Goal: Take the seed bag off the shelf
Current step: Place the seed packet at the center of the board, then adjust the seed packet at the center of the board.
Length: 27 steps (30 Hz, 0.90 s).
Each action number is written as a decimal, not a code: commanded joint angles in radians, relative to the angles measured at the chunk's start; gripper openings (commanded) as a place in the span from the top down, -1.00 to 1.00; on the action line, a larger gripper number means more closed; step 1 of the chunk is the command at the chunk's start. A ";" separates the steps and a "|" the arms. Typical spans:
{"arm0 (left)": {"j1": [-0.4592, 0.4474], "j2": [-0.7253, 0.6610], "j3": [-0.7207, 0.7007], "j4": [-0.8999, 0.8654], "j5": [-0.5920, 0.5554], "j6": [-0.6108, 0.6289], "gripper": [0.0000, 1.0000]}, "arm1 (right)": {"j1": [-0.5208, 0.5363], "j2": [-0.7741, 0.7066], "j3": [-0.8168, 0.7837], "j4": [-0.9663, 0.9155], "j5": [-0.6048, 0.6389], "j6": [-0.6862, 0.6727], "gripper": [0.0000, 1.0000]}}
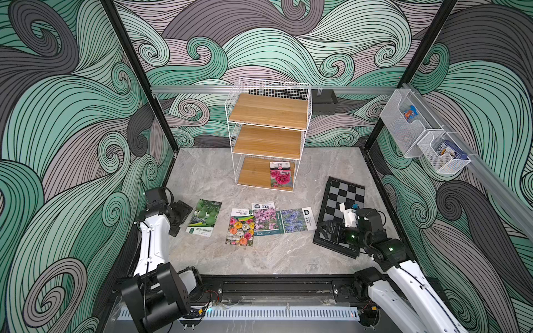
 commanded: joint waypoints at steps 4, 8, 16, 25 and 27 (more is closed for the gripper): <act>-0.015 -0.128 -0.005 -0.104 0.144 -0.136 -0.68 | 0.007 0.004 0.016 0.023 -0.009 -0.014 -0.99; -0.138 -0.184 -0.057 -0.055 0.201 -0.210 -0.68 | 0.008 0.024 0.017 0.047 -0.010 -0.006 -0.99; -0.427 -0.031 0.007 -0.050 0.172 -0.184 -0.67 | 0.008 0.056 0.012 0.085 -0.007 0.011 -0.99; -0.707 0.203 0.153 -0.048 0.044 -0.215 -0.67 | 0.008 0.055 0.006 0.086 0.004 0.027 -0.99; -0.764 0.284 0.227 -0.087 0.007 -0.177 -0.67 | 0.008 0.052 0.008 0.086 0.007 0.032 -0.99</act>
